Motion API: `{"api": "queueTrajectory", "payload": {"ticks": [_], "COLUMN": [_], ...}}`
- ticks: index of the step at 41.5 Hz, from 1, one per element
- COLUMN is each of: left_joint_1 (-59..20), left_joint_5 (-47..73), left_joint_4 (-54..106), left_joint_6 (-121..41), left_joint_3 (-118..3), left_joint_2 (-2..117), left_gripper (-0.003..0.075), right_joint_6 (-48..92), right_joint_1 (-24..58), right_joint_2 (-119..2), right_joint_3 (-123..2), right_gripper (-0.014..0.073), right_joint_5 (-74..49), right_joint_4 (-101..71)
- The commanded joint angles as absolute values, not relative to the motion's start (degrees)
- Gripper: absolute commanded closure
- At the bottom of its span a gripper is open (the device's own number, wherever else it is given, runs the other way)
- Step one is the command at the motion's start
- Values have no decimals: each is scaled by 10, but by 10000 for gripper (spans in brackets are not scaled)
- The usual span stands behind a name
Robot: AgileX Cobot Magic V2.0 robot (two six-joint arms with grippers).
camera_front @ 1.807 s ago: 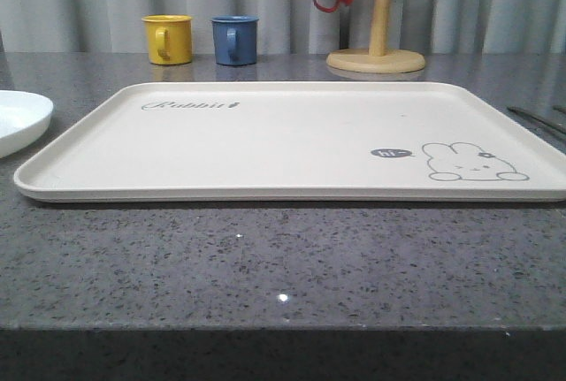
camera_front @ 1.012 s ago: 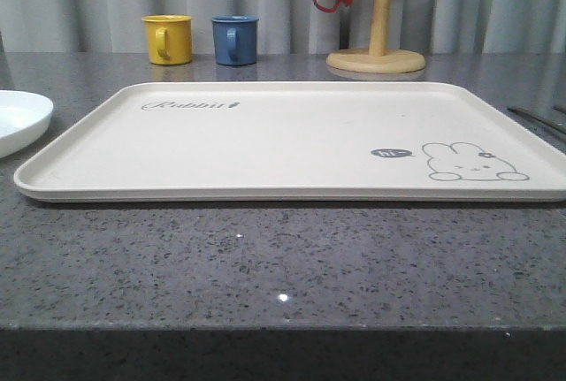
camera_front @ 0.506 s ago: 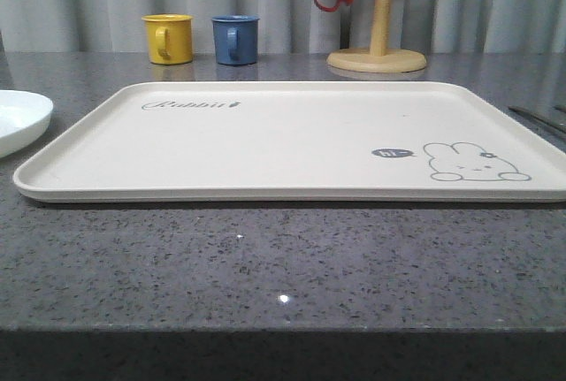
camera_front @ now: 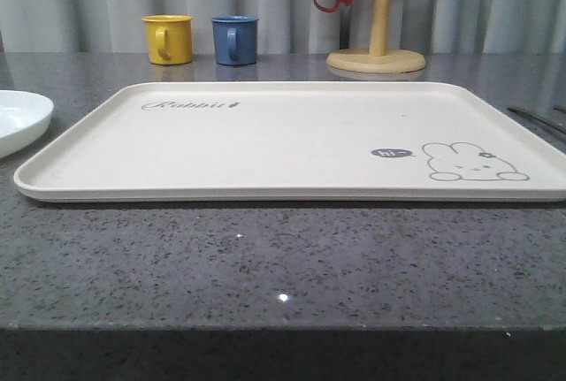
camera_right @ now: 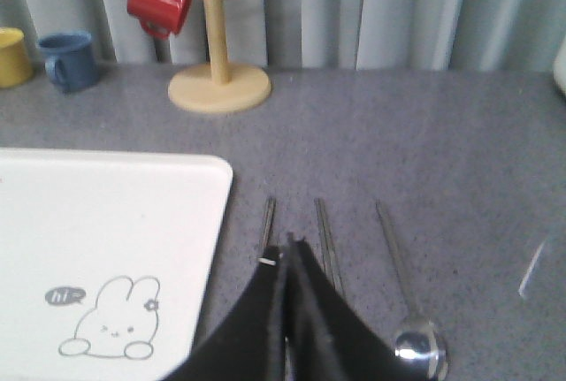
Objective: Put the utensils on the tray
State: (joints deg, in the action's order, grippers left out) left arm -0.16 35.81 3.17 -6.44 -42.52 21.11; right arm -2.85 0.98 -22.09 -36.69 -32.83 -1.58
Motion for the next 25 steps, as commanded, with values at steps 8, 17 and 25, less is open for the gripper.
{"api": "queueTrajectory", "payload": {"ticks": [8,17,25], "left_joint_1": [-5,-5,-5], "left_joint_5": [317,321,331], "left_joint_4": [35,35,23], "left_joint_6": [-59,-59,-59], "left_joint_3": [-444,-442,-442], "left_joint_2": [270,292,312], "left_gripper": [740,738,487], "right_joint_6": [-24,-24,-24], "right_joint_1": [7,7,7], "right_joint_2": [-295,-322,-323], "right_joint_3": [-383,-380,-380], "right_gripper": [661,641,286], "right_joint_5": [-311,-324,-327], "right_joint_4": [-11,-10,-10]}}
